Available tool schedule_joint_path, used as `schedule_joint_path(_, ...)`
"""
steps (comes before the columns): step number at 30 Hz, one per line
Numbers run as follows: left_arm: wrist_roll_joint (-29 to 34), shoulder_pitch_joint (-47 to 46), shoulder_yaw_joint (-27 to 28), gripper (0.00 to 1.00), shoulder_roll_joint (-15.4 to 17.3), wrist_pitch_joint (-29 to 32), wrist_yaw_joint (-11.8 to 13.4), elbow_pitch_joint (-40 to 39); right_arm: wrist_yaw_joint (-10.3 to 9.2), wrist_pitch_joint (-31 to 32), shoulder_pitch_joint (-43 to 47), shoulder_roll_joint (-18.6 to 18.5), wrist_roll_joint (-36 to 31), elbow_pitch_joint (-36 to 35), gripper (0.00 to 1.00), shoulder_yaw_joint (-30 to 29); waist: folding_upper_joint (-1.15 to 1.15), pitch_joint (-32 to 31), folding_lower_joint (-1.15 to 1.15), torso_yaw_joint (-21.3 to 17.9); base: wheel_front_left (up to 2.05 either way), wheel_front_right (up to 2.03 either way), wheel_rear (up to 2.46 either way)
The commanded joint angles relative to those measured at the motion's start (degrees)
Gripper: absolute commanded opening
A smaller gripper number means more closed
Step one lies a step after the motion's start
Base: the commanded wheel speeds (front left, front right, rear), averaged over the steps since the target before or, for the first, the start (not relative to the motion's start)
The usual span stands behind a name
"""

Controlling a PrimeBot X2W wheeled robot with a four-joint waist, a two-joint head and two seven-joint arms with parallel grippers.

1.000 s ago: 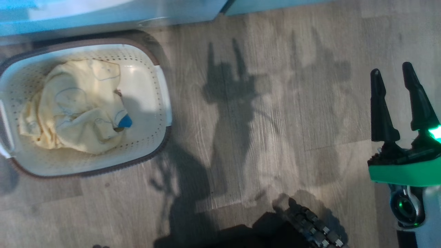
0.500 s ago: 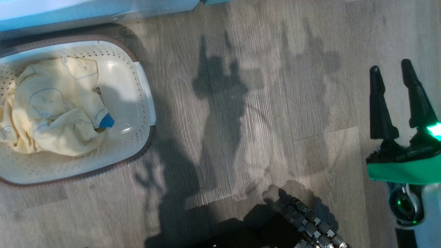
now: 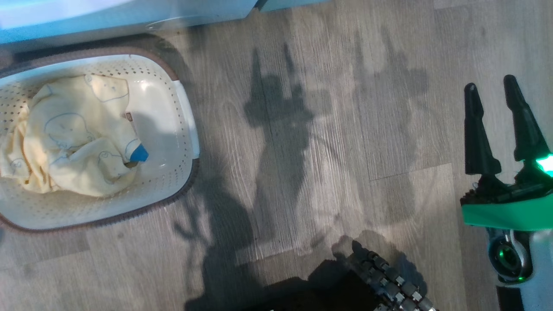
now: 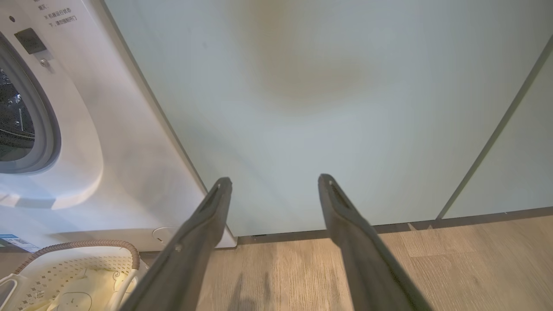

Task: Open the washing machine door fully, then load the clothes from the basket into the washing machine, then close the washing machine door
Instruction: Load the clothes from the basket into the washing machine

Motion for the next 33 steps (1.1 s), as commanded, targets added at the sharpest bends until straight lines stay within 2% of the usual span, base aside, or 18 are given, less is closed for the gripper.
schedule_joint_path(1, 0.18, -1.34, 0.15, 1.00, 2.31, -1.23, 0.14, -1.04, -0.16, -0.29, 1.06, -0.51, -0.09, -1.33, 1.00, 0.13, 0.00, -0.34, 0.00, 0.56, 0.00, 0.00, 0.00)
schedule_joint_path(8, -0.44, 3.55, 0.15, 1.00, 0.98, -5.22, 1.44, -1.73, -0.16, -0.29, 1.19, -0.51, -1.18, -1.37, 1.00, -1.18, 0.00, -2.07, 0.00, 2.47, 0.00, 0.00, 0.00)
schedule_joint_path(13, -1.87, 10.68, 0.92, 1.00, -0.74, -9.09, 3.00, -6.27, -0.16, -0.29, 1.81, -0.51, -2.35, -1.29, 1.00, -2.52, 0.00, -4.24, 0.00, 4.48, 0.00, 0.00, 0.00)
schedule_joint_path(18, -3.54, 20.30, 2.15, 1.00, -2.27, -11.98, 5.34, -14.17, -0.16, -0.29, 2.82, -0.51, -3.84, -1.49, 1.00, -3.71, 0.00, -6.60, 0.00, 6.75, 0.00, 0.00, 0.00)
schedule_joint_path(23, -4.52, 32.17, 3.34, 1.00, -3.08, -13.47, 8.25, -25.52, -0.16, -0.29, 3.76, -0.51, -5.49, -1.97, 1.00, -5.11, 0.00, -8.46, 0.00, 9.05, 0.00, 0.00, 0.00)
schedule_joint_path(24, -4.52, 32.17, 3.34, 1.00, -3.08, -13.47, 8.25, -25.52, -0.16, -0.29, 3.76, -0.51, -5.49, -1.97, 1.00, -5.11, 0.00, -8.46, 0.00, 9.05, 0.00, 0.00, 0.00)
schedule_joint_path(33, -4.51, 54.09, 5.20, 1.00, -6.82, -14.93, 15.65, -44.06, -0.16, -0.29, 5.84, -0.51, -7.59, -1.81, 1.00, -7.57, 0.00, -12.67, 0.00, 12.57, 0.00, 0.00, 0.00)
